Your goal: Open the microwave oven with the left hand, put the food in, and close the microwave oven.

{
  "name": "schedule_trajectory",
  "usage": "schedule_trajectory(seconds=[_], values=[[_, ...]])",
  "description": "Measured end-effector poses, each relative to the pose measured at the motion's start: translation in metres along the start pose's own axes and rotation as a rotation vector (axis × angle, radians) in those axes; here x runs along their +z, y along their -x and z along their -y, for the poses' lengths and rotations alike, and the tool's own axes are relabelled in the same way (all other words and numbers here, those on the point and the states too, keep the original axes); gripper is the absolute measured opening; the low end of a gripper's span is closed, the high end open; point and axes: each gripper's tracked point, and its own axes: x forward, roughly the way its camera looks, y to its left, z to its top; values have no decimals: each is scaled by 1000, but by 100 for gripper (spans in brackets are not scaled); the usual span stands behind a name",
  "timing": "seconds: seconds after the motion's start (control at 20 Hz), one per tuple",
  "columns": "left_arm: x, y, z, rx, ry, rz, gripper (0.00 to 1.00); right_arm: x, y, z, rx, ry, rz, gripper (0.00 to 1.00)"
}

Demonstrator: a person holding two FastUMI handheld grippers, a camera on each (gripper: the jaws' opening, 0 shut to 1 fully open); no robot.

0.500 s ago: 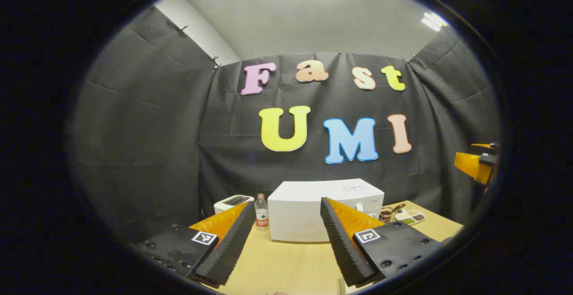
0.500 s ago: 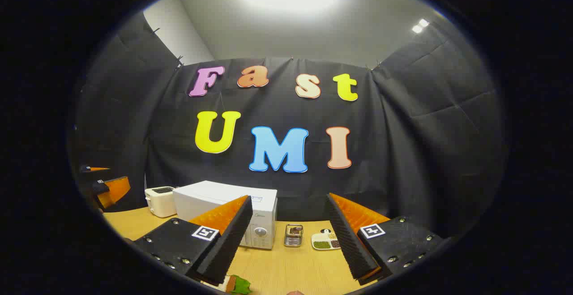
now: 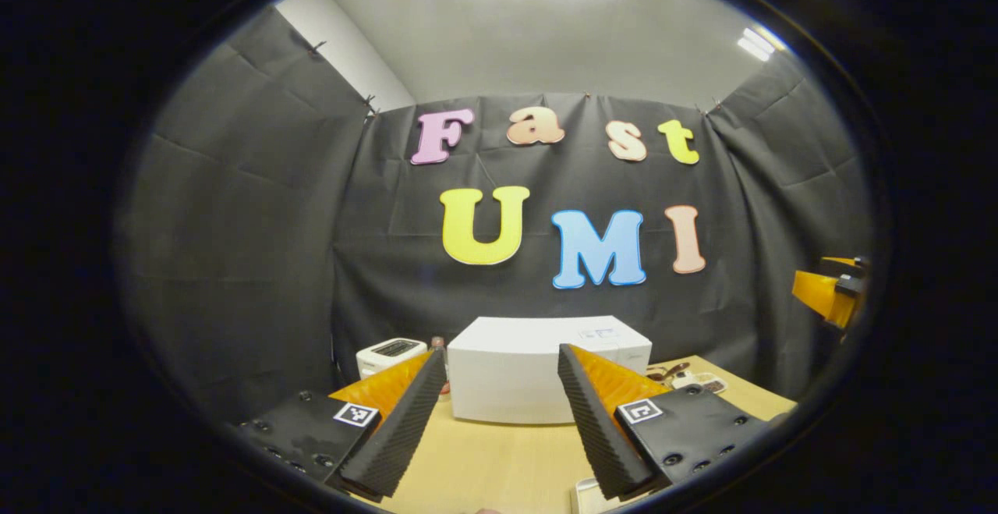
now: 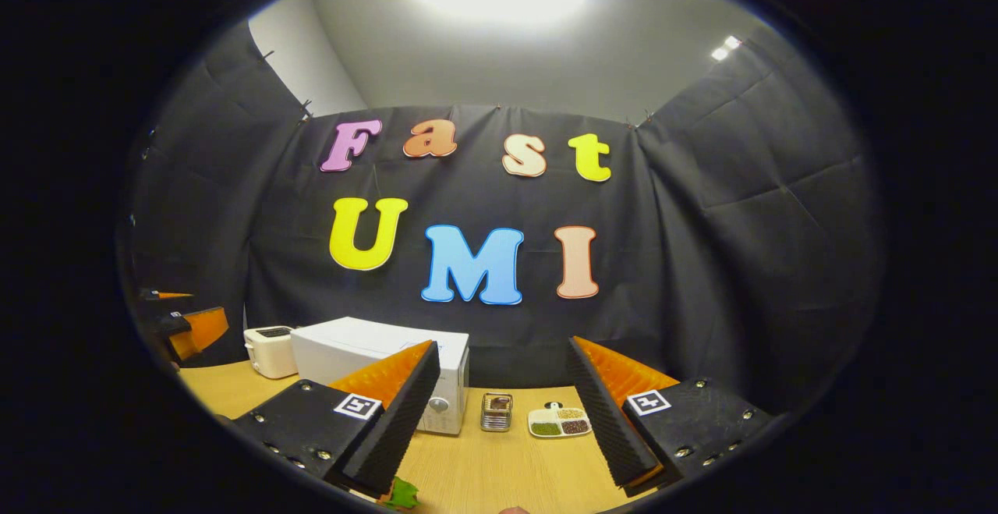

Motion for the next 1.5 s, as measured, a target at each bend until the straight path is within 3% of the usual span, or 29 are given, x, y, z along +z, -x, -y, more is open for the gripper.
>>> schedule_trajectory(seconds=[0.75,1.05,1.5], values=[[9,2,55,28,-46,36,95,-9,18,47,34,-27,5,99],[-7,-50,90,-7,-51,35,96,-21,15,74,-9,-26,-42,98],[-76,-162,155,-179,-17,-9,96,-25,-11,81,-155,9,-63,99]])
